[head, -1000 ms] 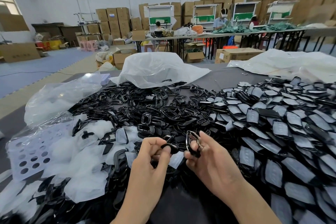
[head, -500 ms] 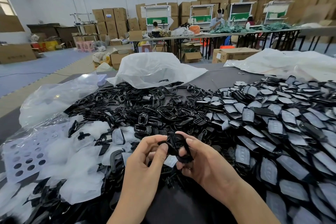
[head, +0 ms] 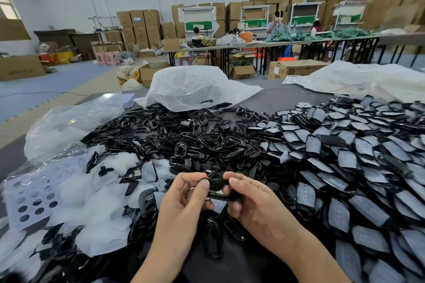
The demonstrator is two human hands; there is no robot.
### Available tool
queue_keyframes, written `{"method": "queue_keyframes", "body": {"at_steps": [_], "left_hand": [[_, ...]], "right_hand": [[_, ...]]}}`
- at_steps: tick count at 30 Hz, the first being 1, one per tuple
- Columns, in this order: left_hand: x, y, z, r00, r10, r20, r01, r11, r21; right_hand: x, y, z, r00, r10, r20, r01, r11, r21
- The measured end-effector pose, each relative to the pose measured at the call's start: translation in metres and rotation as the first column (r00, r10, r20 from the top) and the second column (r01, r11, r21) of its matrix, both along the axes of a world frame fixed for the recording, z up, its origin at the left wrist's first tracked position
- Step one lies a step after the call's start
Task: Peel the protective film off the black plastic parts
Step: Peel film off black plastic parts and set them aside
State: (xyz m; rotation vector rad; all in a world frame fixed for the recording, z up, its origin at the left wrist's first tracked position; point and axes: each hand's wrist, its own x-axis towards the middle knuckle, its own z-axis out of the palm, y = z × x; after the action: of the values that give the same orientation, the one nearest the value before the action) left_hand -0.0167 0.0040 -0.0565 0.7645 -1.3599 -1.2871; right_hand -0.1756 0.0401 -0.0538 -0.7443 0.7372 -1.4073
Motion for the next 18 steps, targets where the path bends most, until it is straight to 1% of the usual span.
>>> {"method": "queue_keyframes", "body": {"at_steps": [2, 5, 9, 11, 13, 15, 17, 18], "left_hand": [[0.0, -0.0012, -0.0019, 1.0, -0.001, -0.024, 0.002, 1.0, 0.029], [-0.0014, 0.0008, -0.0035, 1.0, 0.007, -0.023, -0.006, 0.999, 0.031], [-0.0047, 0.0044, -0.0033, 0.997, 0.07, -0.022, -0.07, 0.998, 0.0], [-0.0057, 0.0038, -0.0021, 0.997, 0.077, -0.004, -0.077, 0.997, -0.003], [-0.0044, 0.0025, -0.001, 0.996, 0.05, 0.073, -0.048, 0.998, -0.03], [-0.0015, 0.0016, -0.0001, 0.974, 0.055, 0.22, -0.029, 0.992, -0.119], [0.0016, 0.002, 0.0016, 0.917, 0.145, 0.371, -0.049, 0.965, -0.257], [0.003, 0.0024, 0.0025, 0.887, 0.207, 0.414, -0.069, 0.944, -0.323]], "right_hand": [[0.0016, -0.0013, -0.0007, 1.0, -0.029, 0.001, 0.029, 0.999, -0.022], [0.0033, -0.0026, -0.0036, 0.998, -0.057, -0.034, 0.055, 0.997, -0.053], [0.0068, -0.0026, -0.0074, 0.997, -0.031, -0.076, 0.022, 0.994, -0.11], [0.0058, -0.0029, -0.0082, 0.995, -0.026, -0.094, 0.013, 0.991, -0.137], [0.0047, -0.0029, -0.0091, 0.992, -0.041, -0.122, 0.023, 0.988, -0.151], [0.004, -0.0019, -0.0095, 0.984, -0.064, -0.166, 0.036, 0.985, -0.166], [0.0045, 0.0004, -0.0079, 0.952, -0.111, -0.285, 0.058, 0.981, -0.188], [0.005, 0.0012, -0.0075, 0.92, -0.147, -0.363, 0.078, 0.977, -0.197]]}}
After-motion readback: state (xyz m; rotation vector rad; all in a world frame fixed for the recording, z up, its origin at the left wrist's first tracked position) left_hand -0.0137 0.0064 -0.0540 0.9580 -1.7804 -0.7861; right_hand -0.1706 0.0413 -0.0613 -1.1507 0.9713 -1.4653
